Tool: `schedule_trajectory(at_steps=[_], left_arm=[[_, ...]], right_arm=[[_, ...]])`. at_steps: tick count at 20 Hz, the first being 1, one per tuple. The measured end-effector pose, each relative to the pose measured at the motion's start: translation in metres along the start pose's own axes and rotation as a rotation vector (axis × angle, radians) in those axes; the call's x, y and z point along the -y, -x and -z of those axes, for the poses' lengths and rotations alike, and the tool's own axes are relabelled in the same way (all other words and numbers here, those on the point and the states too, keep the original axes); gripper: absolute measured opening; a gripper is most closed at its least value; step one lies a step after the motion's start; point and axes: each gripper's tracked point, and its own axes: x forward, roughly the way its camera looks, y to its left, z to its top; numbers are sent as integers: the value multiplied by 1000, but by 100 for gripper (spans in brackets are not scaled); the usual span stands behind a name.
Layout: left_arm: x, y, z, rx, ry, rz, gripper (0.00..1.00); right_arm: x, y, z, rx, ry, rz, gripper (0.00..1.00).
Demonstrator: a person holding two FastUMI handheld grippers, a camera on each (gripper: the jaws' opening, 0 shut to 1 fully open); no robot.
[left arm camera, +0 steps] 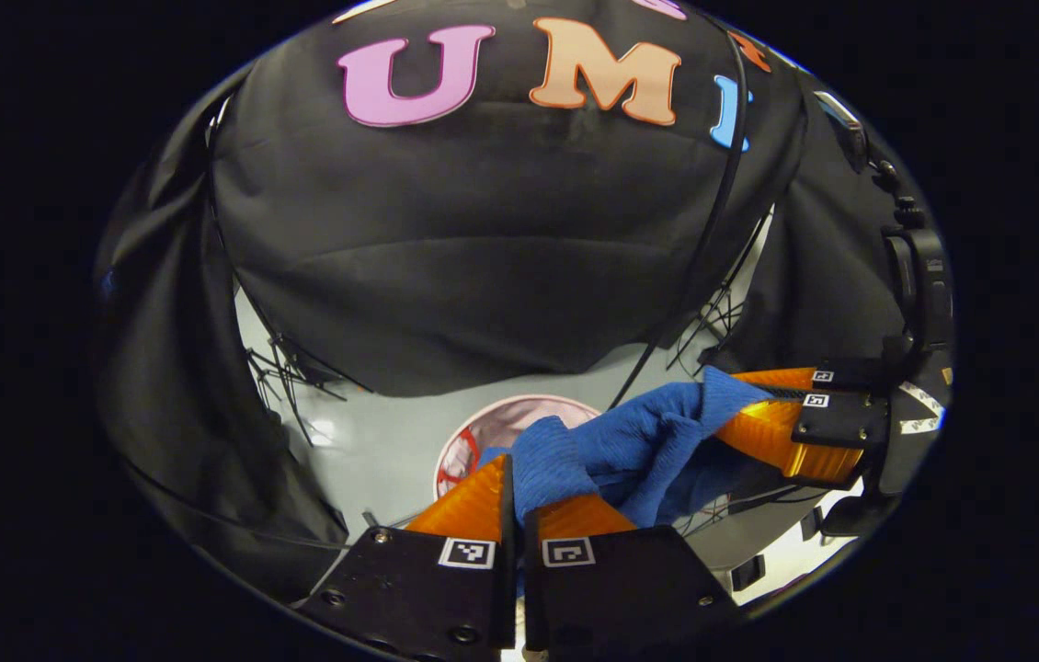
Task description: Grasp the clothes on the hanger with both hands and then place them into the laundry hamper below.
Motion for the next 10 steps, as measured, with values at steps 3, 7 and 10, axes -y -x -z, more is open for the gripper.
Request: schedule_trajectory(at_steps=[3, 7, 10], left_arm=[[2, -6, 26, -79, 14, 11, 5], [4, -5, 39, -117, 41, 23, 27], [2, -7, 40, -113, 40, 15, 28]], right_arm=[[-5, -1, 13, -33, -18, -14, 13], [-4, 2, 15, -43, -11, -16, 13], [-4, 4, 16, -39, -13, -19, 13]])
